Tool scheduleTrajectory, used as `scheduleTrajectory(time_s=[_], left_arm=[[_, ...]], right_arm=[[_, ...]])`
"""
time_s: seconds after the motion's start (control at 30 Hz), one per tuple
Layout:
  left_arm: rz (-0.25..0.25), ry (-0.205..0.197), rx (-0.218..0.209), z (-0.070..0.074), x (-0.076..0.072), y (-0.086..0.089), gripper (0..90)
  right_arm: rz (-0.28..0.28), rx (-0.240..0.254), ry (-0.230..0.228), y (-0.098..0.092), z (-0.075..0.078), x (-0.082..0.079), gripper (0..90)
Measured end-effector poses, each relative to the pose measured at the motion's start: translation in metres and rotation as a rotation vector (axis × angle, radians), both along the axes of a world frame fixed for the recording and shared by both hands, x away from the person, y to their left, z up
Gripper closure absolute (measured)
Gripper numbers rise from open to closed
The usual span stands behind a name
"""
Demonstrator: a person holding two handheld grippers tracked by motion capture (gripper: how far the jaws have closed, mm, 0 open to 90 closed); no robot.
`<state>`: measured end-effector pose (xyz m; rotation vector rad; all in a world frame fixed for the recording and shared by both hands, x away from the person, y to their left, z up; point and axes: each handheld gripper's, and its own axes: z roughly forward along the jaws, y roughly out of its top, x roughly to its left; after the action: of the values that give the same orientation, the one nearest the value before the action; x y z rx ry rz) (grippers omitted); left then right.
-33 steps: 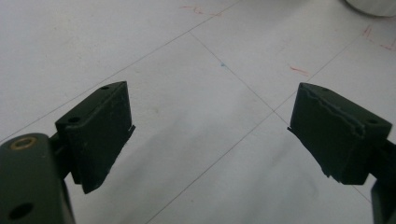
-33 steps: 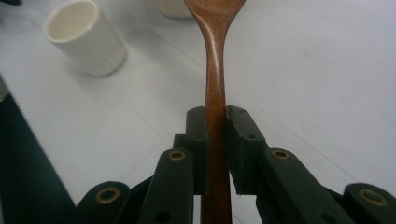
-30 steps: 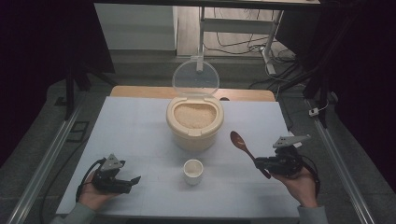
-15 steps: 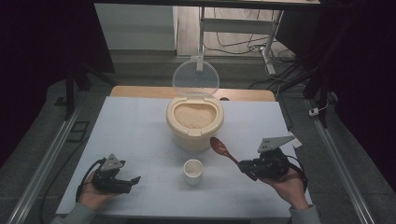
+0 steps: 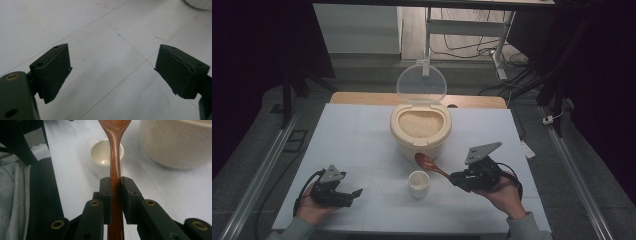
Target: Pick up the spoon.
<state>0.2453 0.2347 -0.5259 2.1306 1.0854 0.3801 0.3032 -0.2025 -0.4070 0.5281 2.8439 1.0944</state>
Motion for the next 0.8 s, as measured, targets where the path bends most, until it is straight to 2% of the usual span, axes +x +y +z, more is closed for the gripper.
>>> scheduleTrajectory(time_s=[0.27, 0.47, 0.6, 0.7, 0.8], left_arm=[[-0.001, 0.001, -0.001, 0.000, 0.000, 0.000, 12.7], [-0.002, -0.001, -0.002, 0.001, 0.000, 0.000, 12.7], [-0.003, -0.002, -0.005, 0.001, 0.000, -0.001, 12.8], [-0.014, -0.007, -0.011, 0.006, 0.000, -0.003, 13.1], [-0.043, -0.025, -0.032, 0.017, 0.000, -0.008, 13.4]], right_arm=[[0.042, -0.031, -0.021, 0.023, -0.004, 0.007, 79.8], [0.054, -0.053, -0.020, 0.028, -0.008, 0.006, 79.8], [0.056, -0.046, -0.025, 0.029, -0.008, 0.005, 79.8], [0.060, -0.050, -0.028, 0.030, -0.007, 0.005, 79.8], [0.061, -0.047, -0.031, 0.031, -0.007, 0.005, 79.8]])
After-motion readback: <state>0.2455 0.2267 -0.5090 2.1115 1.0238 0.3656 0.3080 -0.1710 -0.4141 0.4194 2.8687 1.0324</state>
